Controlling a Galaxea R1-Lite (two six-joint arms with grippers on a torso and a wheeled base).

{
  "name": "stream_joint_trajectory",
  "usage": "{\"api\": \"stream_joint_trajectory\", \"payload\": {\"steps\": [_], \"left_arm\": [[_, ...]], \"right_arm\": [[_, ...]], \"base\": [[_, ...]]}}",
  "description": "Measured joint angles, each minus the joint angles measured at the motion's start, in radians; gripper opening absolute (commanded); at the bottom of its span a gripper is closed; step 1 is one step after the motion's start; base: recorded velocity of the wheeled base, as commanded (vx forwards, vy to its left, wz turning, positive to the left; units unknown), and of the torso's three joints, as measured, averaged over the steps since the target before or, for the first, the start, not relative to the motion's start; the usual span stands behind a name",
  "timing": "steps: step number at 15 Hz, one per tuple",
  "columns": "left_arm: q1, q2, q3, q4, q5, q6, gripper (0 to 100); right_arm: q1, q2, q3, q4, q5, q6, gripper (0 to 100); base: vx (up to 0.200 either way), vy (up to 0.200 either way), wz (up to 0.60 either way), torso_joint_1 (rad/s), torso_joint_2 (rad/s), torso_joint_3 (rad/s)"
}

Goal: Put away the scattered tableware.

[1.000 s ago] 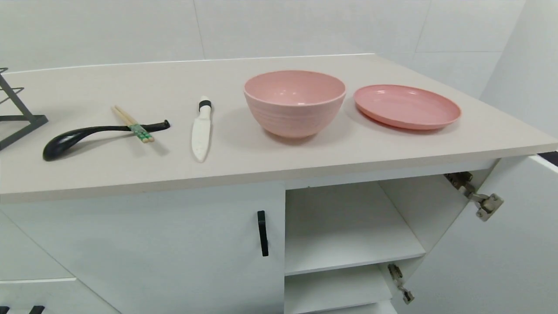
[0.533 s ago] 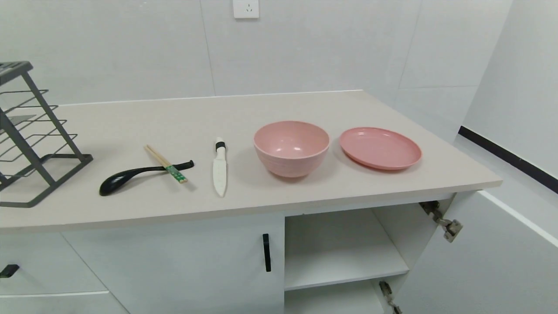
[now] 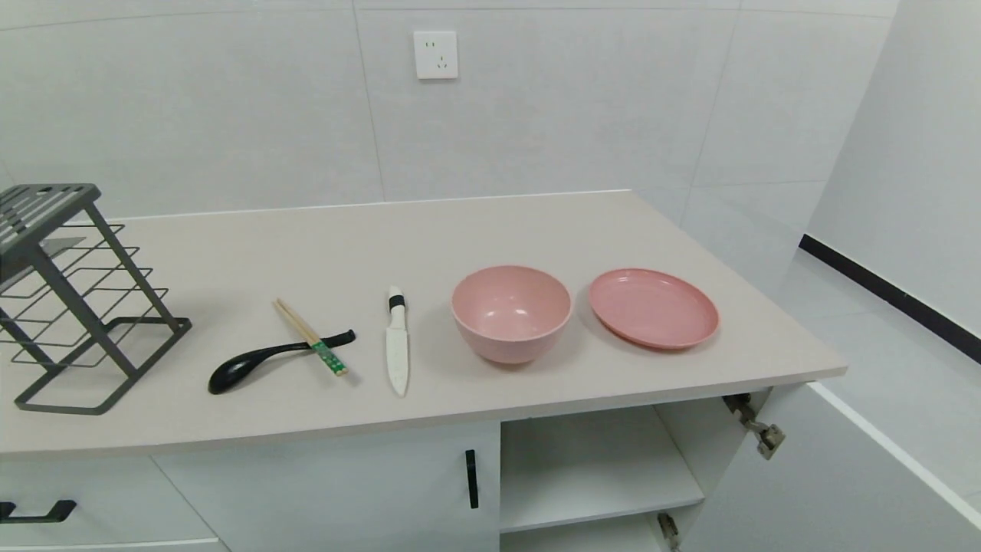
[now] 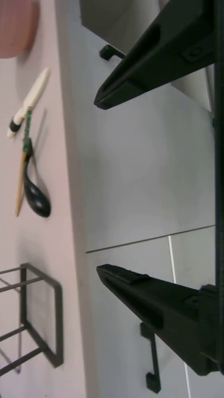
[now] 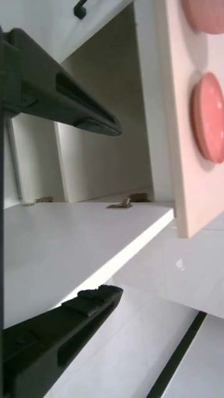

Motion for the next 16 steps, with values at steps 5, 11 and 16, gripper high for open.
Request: {"api": "stream_joint_trajectory", "payload": {"steps": [5,11,16], "left_arm": [[0.0,0.0,0.0,0.0,0.0,0.004,100],[0.0,0.0,0.0,0.0,-0.005,0.002,100],[0.0,0.0,0.0,-0.001,-0.005,0.002,100]], "right_arm": [[0.0,0.0,0.0,0.0,0.0,0.0,100],[0.0,0.0,0.0,0.001,0.0,0.0,100],[0.017,-0.012,0.0,0.0,0.0,0.0,100]], "base": [[0.0,0.0,0.0,0.278,-0.52,-0.25],[0.0,0.0,0.0,0.293,-0.57,-0.273],[0.0,0.0,0.0,0.2,-0.4,-0.185]]}}
